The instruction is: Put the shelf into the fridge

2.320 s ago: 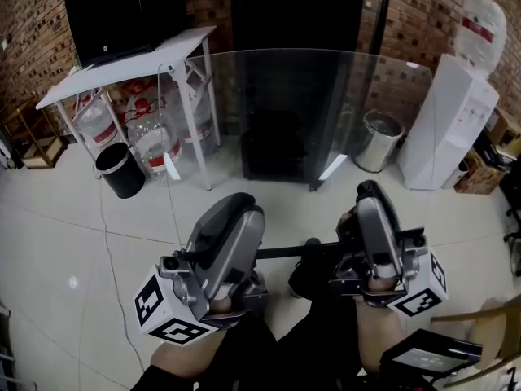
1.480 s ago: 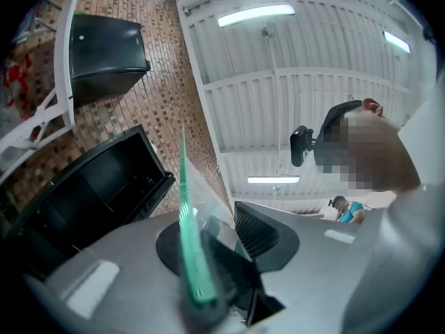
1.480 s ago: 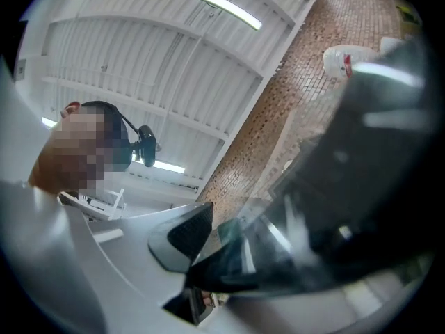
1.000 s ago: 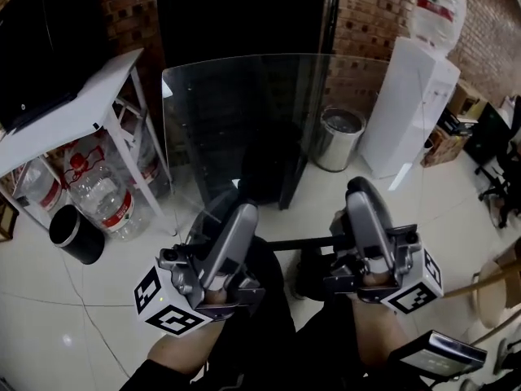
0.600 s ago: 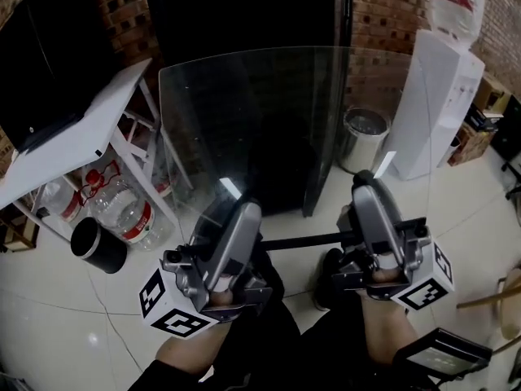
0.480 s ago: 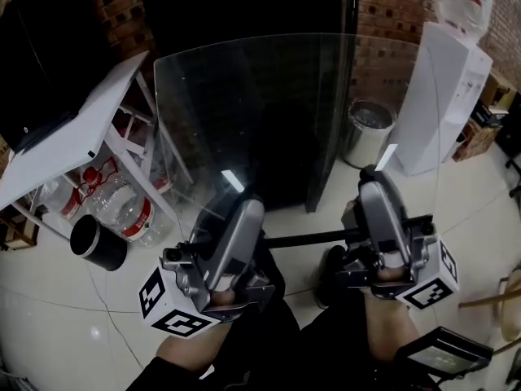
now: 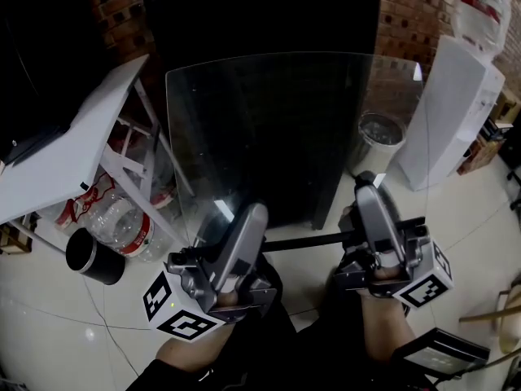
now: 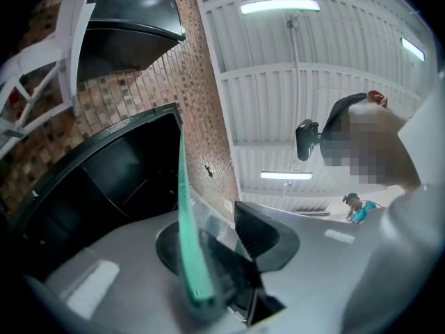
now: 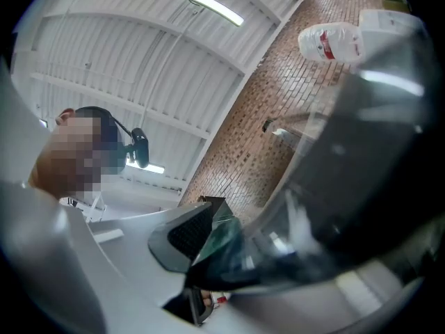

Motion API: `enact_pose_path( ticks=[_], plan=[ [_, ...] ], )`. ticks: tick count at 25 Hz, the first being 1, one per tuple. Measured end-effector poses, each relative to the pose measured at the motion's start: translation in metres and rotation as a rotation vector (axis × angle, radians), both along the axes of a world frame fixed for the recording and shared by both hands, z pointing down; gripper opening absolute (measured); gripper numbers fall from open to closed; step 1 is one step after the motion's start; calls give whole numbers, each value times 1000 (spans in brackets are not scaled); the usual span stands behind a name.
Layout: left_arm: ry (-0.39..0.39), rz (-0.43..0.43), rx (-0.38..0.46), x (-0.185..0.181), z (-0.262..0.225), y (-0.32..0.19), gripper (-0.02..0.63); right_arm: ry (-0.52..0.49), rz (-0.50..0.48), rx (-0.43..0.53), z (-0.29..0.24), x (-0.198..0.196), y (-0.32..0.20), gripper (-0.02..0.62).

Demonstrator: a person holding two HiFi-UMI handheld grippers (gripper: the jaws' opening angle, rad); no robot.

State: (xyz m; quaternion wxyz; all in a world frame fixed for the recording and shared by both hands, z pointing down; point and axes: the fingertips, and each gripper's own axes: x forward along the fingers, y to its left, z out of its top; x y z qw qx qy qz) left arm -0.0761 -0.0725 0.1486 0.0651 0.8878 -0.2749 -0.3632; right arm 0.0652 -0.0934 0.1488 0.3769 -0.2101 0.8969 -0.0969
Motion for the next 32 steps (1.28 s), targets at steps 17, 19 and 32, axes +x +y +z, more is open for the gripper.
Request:
enact_pose_path(
  ticks=[17, 19, 32],
  plan=[
    [11, -2, -114, -20, 39, -85, 74, 13, -17, -117, 37, -24, -85, 91],
    [7, 0, -124, -18, 43, -90, 74, 9, -22, -124, 40, -24, -90, 91],
    [24, 6, -224, -34, 87, -121, 74, 39, -4, -222, 88, -35, -121, 92]
  ],
)
